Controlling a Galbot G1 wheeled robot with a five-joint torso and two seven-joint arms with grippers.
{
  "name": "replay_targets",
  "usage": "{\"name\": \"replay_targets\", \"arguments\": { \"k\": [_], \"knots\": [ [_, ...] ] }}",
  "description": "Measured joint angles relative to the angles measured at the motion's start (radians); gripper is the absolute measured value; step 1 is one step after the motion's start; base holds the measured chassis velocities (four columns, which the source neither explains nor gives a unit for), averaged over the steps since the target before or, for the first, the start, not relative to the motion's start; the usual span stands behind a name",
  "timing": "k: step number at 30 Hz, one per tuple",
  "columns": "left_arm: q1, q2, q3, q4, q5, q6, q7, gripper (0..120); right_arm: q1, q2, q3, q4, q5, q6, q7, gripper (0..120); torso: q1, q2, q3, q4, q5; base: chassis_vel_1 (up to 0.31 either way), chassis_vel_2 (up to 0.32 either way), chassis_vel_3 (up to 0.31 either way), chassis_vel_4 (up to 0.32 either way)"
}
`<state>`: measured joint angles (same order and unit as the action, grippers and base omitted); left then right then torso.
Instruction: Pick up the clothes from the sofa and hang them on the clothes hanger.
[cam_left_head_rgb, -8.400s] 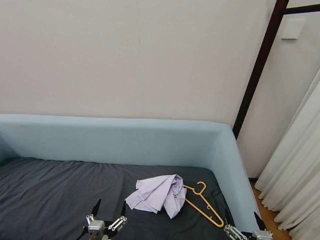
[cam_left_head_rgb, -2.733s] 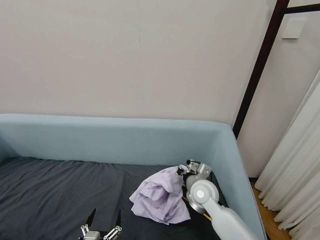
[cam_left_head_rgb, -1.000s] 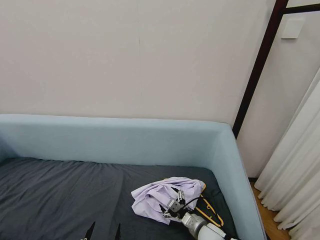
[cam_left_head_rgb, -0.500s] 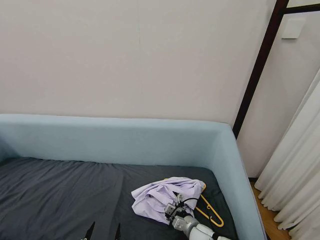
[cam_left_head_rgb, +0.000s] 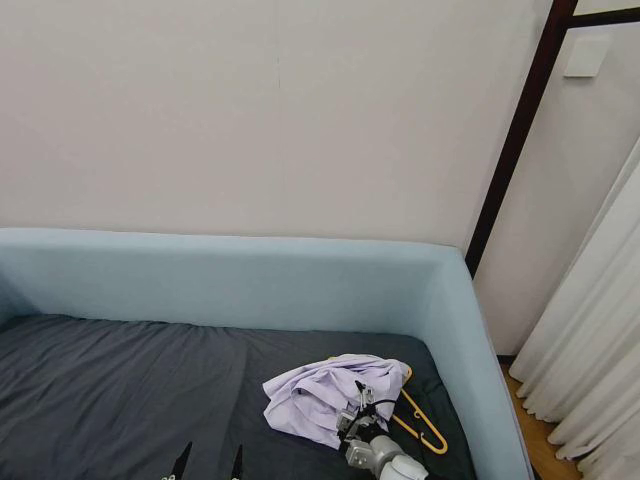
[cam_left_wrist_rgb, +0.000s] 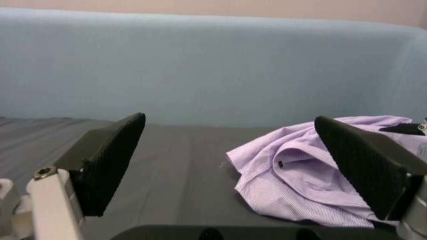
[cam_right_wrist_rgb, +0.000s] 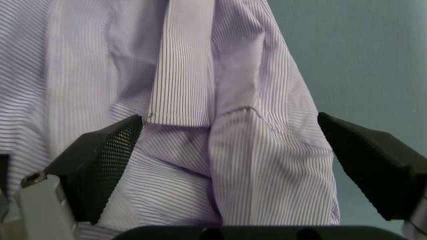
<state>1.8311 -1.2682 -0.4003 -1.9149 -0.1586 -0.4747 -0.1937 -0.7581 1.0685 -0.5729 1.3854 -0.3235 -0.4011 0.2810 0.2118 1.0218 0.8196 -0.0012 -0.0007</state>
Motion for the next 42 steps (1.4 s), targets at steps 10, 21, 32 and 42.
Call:
{"name": "replay_targets", "arguments": {
  "k": [10, 21, 32, 42],
  "knots": [
    [-0.003, -0.003, 0.000, 0.010, -0.005, -0.010, 0.006, 100, -0.007, 0.030, -0.015, 0.001, -0.059, 0.027, -0.026, 100, 0.000, 0.000, 0.000, 0.0001, 0.0001, 0.000, 0.000, 0.000, 0.000],
    [-0.002, -0.005, -0.004, 0.013, -0.014, -0.018, 0.008, 100, 0.012, 0.040, -0.045, -0.011, 0.058, -0.023, -0.016, 84, 0.000, 0.000, 0.000, 0.0001, 0.0001, 0.000, 0.000, 0.000, 0.000],
    [0.002, -0.018, 0.001, 0.019, -0.014, -0.032, 0.020, 100, 0.013, 0.069, -0.022, -0.074, 0.090, -0.040, -0.003, 41, 0.000, 0.000, 0.000, 0.0001, 0.0001, 0.000, 0.000, 0.000, 0.000],
    [-0.007, -0.011, 0.002, 0.022, -0.018, -0.033, 0.021, 100, 0.011, 0.064, -0.014, -0.070, 0.133, -0.059, 0.016, 5, 0.000, 0.000, 0.000, 0.0000, 0.0002, 0.000, 0.000, 0.000, 0.000]
  ]
}}
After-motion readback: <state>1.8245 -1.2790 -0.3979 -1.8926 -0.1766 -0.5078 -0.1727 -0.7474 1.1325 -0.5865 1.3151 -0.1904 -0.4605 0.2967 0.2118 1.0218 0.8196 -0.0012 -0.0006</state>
